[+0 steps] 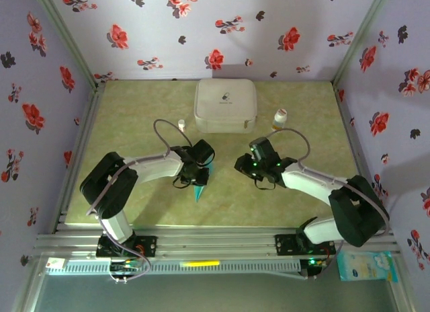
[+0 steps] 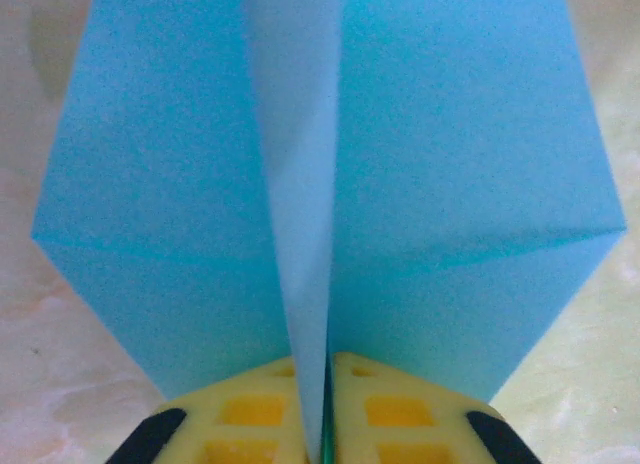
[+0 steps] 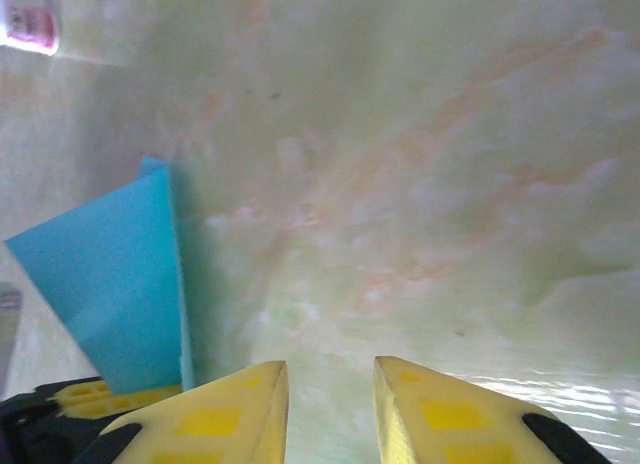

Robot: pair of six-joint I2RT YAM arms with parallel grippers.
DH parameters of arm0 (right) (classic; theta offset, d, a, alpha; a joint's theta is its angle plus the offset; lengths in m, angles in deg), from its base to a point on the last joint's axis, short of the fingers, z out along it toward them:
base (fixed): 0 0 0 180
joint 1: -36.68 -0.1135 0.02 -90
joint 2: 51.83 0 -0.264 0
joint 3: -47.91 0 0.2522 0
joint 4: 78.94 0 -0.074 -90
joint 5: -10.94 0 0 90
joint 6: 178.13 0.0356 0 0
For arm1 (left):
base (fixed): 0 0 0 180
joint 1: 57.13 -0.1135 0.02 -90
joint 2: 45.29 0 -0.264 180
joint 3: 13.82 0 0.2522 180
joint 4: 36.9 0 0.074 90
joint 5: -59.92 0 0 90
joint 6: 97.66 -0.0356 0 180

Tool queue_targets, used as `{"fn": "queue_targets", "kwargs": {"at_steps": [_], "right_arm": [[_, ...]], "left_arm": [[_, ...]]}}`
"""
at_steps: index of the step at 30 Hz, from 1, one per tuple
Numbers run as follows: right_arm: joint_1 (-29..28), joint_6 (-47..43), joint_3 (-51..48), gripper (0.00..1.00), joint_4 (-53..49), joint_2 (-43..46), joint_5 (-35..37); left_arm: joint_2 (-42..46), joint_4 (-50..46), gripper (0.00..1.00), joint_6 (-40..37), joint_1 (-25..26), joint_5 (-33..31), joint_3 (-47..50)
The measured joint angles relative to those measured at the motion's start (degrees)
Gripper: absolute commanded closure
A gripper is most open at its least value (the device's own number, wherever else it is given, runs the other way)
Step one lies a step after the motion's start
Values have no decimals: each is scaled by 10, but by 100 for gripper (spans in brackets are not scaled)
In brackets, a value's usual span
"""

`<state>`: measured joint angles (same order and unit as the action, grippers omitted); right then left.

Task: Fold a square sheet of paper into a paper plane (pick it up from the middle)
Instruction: Move the paper plane to the center of the table.

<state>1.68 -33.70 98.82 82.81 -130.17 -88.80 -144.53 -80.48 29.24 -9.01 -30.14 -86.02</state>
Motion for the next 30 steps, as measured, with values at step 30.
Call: {"fn": "queue_targets", "kwargs": {"at_steps": [30], "right_arm": [[20, -2, -25, 71, 16, 9, -15]], "left_arm": [[-47, -9, 71, 95, 14, -32, -45]]}}
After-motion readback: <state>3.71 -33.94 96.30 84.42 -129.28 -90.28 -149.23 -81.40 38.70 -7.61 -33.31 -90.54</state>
